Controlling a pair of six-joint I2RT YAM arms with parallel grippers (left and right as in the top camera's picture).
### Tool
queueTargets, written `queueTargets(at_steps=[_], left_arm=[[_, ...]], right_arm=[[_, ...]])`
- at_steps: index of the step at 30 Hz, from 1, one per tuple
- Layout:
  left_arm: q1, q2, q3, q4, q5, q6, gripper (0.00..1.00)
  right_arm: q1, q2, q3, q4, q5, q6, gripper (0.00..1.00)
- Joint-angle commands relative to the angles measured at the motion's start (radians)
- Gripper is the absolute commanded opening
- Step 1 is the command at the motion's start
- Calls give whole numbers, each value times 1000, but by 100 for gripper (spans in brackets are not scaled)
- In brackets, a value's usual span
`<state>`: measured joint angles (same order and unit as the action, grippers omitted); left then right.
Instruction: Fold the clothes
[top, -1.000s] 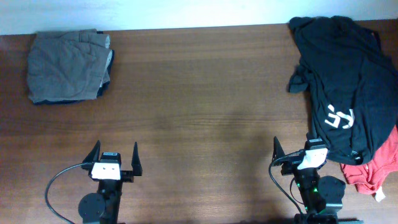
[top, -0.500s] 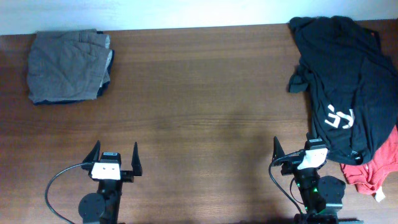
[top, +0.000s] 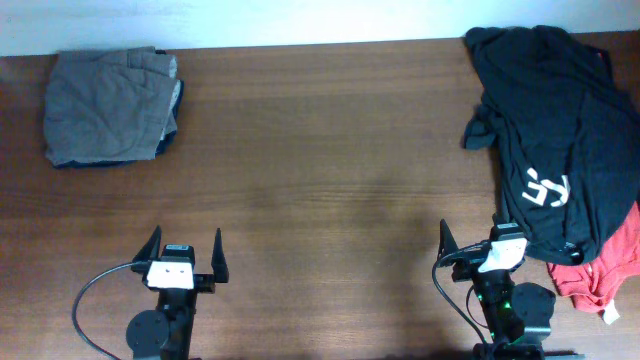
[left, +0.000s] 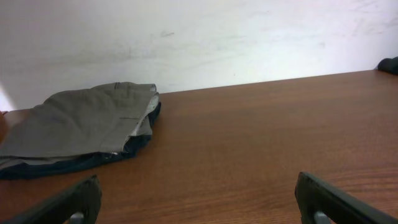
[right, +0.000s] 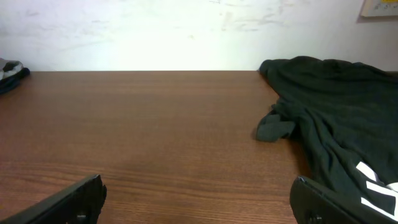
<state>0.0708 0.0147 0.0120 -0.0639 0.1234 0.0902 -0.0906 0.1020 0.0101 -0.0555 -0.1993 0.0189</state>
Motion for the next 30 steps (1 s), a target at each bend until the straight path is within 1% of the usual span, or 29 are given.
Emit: queueTargets(at_steps=[1, 17, 20, 21, 30], left_arm=[[0, -8, -3, -5, -8, 17, 99], [0, -8, -3, -5, -8, 17, 99], [0, -8, -3, -5, -8, 17, 99], [0, -8, -3, -5, -8, 17, 99], [0, -8, -3, -5, -7, 17, 99]], right_arm=[[5, -2, -5, -8, 13, 1, 99], [5, -2, -5, -8, 15, -3, 99], [5, -2, -5, -9, 106, -74, 99], [5, -2, -5, -10, 127, -74, 99], [5, -2, -5, -15, 133, -74, 99]])
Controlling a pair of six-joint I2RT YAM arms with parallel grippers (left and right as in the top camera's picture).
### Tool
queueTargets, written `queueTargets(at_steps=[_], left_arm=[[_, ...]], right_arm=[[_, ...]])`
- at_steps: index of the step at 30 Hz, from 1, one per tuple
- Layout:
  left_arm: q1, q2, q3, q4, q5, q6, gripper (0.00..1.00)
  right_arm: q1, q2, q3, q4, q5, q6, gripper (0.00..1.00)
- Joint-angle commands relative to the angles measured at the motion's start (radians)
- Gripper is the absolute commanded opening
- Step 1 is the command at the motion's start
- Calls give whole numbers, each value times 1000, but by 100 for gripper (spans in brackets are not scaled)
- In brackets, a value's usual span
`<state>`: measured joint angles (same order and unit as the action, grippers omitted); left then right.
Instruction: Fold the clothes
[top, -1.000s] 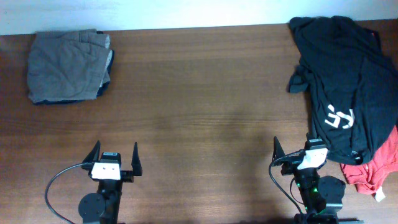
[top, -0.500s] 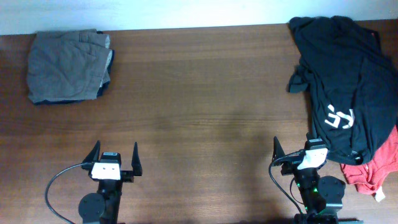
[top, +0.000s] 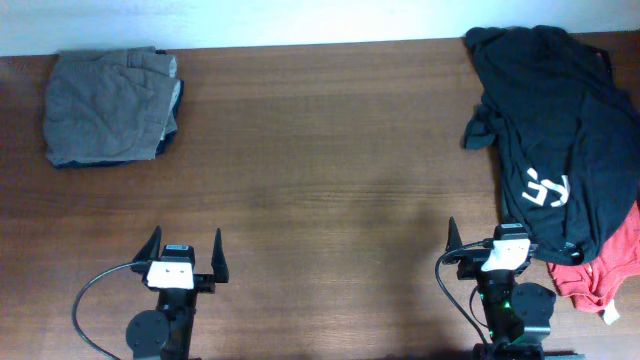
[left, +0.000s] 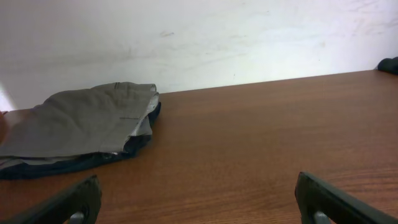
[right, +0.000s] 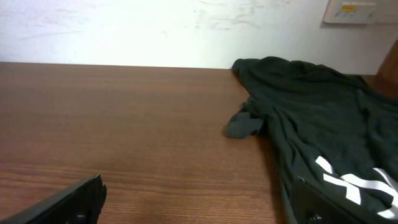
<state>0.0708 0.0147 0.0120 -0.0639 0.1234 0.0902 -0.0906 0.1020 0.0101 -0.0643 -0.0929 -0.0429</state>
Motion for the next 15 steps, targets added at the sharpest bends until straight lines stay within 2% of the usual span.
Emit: queueTargets(at_steps=[1, 6, 9, 15], left_arm=[[0, -8, -3, -5, -7, 17, 99], [0, -8, -3, -5, -8, 17, 99], [-1, -8, -3, 10, 3, 16, 99], [0, -9, -3, 110, 122, 16, 99]], right_arm=[[5, -2, -5, -6, 26, -12, 99], [5, -2, -5, -7, 22, -8, 99], [5, -2, -5, 16, -85, 24, 99], [5, -2, -5, 148, -339, 26, 99]])
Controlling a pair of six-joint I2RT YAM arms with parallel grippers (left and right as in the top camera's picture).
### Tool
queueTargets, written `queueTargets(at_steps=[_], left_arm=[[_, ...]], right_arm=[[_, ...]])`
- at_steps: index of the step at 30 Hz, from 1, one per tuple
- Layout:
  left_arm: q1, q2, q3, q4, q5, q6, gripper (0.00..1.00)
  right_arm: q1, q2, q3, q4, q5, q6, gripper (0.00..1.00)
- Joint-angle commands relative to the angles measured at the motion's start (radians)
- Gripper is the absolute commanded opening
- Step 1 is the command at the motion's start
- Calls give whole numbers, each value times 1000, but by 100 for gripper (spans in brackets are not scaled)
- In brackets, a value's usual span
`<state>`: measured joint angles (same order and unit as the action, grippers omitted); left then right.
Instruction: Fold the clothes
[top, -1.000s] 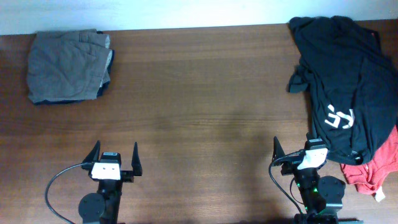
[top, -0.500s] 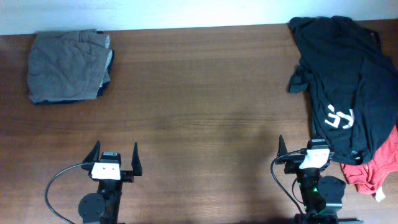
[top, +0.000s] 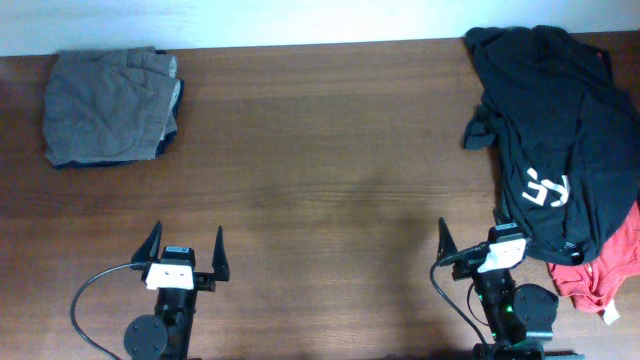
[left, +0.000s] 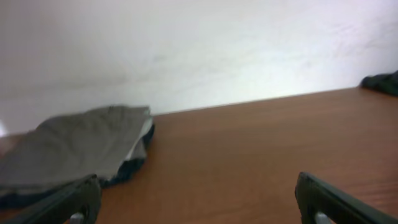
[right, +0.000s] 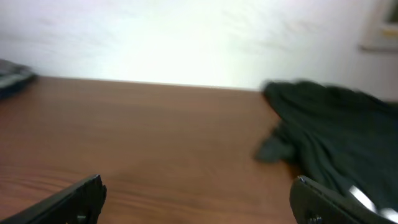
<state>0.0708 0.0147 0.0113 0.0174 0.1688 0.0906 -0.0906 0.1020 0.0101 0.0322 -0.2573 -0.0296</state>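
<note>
A crumpled black T-shirt (top: 555, 120) with white lettering lies at the table's right edge, also in the right wrist view (right: 329, 124). A red garment (top: 605, 270) pokes out under its near end. A folded grey garment (top: 110, 105) on a dark one rests at the far left, seen blurred by the left wrist (left: 68, 149). My left gripper (top: 185, 255) stands open near the front edge, nothing between its fingers (left: 68, 199). My right gripper (top: 480, 245) is open too, just left of the black shirt's near end.
The brown wooden table (top: 320, 170) spreads bare between the two piles. A white wall runs along the far edge. Cables loop beside each arm base at the front.
The right gripper turned back toward the left, so the black shirt sits further right in its view. Both wrist views are now blurred; the left view shifted slightly. Clothes have not moved.
Both grippers stood open near the front edge with the clothes untouched. Then the right wrist had swung a little toward the black shirt. Now it points more to the left again, both still open and empty.
</note>
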Motion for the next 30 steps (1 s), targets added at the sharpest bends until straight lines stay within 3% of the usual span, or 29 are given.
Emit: queueTargets(at_steps=[1, 6, 13, 18, 22, 30], left_arm=[[0, -9, -2, 37, 89, 16, 99], [0, -4, 6, 53, 188, 16, 99], [0, 161, 134, 49, 258, 2, 99], [0, 448, 335, 26, 332, 2, 99], [0, 713, 553, -48, 342, 2, 99], [-1, 1244, 1067, -370, 419, 20, 99]], right_arm=[[5, -2, -5, 76, -193, 13, 99], [5, -2, -1, 173, -199, 86, 99], [5, 91, 136, 111, -203, 94, 99], [5, 296, 346, 0, -202, 89, 99], [5, 496, 541, -143, -157, 5, 99], [5, 970, 946, -436, 11, -53, 99]])
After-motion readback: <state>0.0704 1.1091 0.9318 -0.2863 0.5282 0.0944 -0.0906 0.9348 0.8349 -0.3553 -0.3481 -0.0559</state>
